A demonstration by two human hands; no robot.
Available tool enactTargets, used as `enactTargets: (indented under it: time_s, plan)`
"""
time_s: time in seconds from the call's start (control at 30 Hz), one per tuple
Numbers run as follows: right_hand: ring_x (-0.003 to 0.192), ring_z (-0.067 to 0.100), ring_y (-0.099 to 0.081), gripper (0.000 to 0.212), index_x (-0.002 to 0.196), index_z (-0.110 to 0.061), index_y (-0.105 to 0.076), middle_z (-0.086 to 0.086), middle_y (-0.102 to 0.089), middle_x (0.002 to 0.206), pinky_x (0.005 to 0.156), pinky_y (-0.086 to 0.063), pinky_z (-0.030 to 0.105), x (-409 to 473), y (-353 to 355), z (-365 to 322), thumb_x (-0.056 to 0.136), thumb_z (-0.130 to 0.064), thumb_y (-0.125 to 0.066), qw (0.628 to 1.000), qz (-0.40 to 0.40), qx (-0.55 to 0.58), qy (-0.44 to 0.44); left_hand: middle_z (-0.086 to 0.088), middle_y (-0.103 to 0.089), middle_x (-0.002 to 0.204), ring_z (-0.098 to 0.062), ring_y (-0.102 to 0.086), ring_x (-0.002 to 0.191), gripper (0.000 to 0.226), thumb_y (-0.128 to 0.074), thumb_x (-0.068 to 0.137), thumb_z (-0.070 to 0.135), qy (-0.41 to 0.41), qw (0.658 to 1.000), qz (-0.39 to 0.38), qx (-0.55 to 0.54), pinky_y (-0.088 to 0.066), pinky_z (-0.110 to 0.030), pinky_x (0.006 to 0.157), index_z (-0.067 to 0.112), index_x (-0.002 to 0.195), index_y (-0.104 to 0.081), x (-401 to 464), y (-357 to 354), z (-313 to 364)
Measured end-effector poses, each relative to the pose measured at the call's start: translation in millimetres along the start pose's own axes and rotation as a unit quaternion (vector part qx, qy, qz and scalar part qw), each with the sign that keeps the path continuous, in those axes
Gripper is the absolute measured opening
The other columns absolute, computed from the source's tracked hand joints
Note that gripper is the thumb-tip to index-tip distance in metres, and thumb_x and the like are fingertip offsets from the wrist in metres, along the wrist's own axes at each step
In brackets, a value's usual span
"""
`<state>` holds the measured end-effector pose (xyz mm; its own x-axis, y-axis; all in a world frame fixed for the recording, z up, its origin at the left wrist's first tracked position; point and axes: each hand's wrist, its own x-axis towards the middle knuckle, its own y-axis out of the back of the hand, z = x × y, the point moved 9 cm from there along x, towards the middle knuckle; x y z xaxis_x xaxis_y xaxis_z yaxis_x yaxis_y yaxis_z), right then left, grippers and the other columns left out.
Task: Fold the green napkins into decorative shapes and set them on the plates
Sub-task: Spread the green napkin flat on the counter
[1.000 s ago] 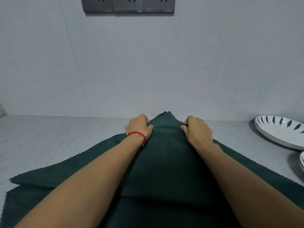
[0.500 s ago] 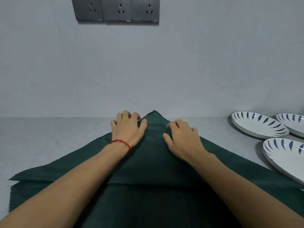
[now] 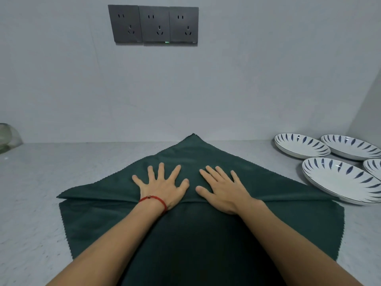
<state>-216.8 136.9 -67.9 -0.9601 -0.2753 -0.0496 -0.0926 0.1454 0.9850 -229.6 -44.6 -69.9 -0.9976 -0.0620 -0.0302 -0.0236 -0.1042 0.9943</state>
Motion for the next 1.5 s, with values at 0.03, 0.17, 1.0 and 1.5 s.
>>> enactTargets:
  time_s: [0.03,0.17,1.0,1.5]
  plan:
    - [0.155,0.012,0.011,0.073,0.160,-0.039,0.000,-0.014,0.007,0.168,0.124,0.007,0.052,-3.5,1.1,9.8,0.097,-0.072,-0.013,1.000,-0.001,-0.001,-0.012,0.003,0.008,0.168,-0.033,0.012,0.153,0.069,-0.006,0.086,0.078,0.001,1.000,-0.005,-0.001,0.007,-0.076,0.108,0.057,0.150,0.006,-1.2,-1.0,-0.4]
    - [0.154,0.010,0.011,0.072,0.160,-0.039,0.000,-0.015,0.008,0.168,0.125,0.006,0.048,-24.3,7.1,67.9,0.097,-0.072,-0.009,0.997,0.000,0.011,-0.072,0.005,0.008,0.168,-0.032,0.012,0.153,0.069,-0.006,0.084,0.080,0.008,1.000,-0.004,-0.005,0.007,-0.076,0.109,0.060,0.150,0.004,-2.4,1.6,-1.8]
    - [0.155,0.019,0.012,0.066,0.156,-0.050,0.003,-0.013,0.010,0.168,0.125,0.005,0.052,-48.4,0.5,39.4,0.095,-0.073,-0.006,1.000,0.001,-0.014,-0.018,0.008,0.007,0.168,-0.036,0.013,0.152,0.072,-0.011,0.080,0.084,0.060,0.998,-0.012,-0.017,0.010,-0.078,0.107,0.063,0.148,0.000,-11.4,3.7,-44.1]
    - [0.156,0.017,0.010,0.077,0.156,-0.052,0.000,-0.014,0.005,0.169,0.125,0.004,0.050,-41.0,2.0,45.3,0.085,-0.082,-0.003,1.000,-0.014,-0.012,-0.024,0.006,0.007,0.168,-0.040,0.012,0.152,0.075,-0.012,0.078,0.086,0.065,0.997,-0.032,-0.010,0.006,-0.080,0.105,0.063,0.148,0.001,-7.6,10.6,-42.9]
